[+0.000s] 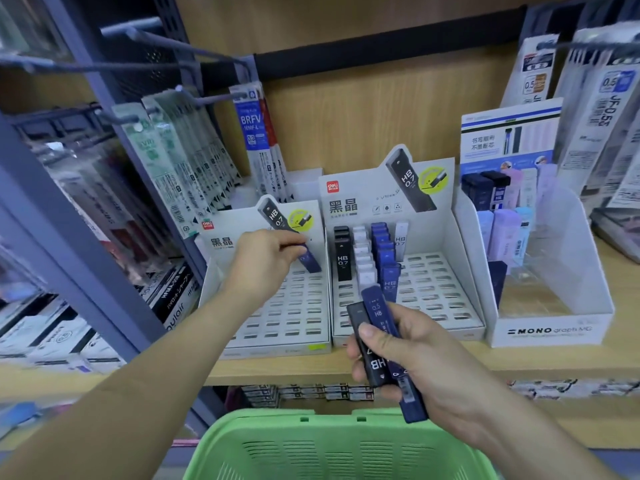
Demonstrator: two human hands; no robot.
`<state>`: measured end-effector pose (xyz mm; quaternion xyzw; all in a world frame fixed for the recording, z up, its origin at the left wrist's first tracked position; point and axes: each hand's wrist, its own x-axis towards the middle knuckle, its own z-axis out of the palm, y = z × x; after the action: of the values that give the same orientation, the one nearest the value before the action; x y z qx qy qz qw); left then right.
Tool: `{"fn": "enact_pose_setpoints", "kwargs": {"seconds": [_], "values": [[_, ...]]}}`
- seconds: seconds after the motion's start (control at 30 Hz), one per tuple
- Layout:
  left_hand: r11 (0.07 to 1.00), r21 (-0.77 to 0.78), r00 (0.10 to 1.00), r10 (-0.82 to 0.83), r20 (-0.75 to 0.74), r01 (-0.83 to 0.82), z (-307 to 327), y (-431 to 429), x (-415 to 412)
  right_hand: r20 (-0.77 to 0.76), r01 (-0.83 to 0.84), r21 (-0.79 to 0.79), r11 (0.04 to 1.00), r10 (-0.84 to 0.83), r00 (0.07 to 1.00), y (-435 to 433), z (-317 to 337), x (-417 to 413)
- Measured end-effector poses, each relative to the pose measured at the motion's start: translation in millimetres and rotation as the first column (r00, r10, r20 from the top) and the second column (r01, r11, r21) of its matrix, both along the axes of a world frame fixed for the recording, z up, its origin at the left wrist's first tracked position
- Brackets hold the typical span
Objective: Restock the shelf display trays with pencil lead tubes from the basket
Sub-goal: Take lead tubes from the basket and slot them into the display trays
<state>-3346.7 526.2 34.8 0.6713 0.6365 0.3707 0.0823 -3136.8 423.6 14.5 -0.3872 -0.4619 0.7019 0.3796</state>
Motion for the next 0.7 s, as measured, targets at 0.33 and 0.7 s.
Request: {"fn": "enact_pose_setpoints", "kwargs": {"seconds": [0.33,0.7], "values": [[0.997,0.083,0.987,0.006,-0.159,0.008,-9.9,14.0,10.8,-0.045,-0.004,-0.044,0.999,0.002,0.999,3.7,-3.1,3.4],[0.841,-0.476,0.953,-0.139,0.271,0.258,31.3,-51.2,44.6,-0.093,0.042,-0.005,0.999,-0.042,0.995,1.3,2.1,1.6]]}}
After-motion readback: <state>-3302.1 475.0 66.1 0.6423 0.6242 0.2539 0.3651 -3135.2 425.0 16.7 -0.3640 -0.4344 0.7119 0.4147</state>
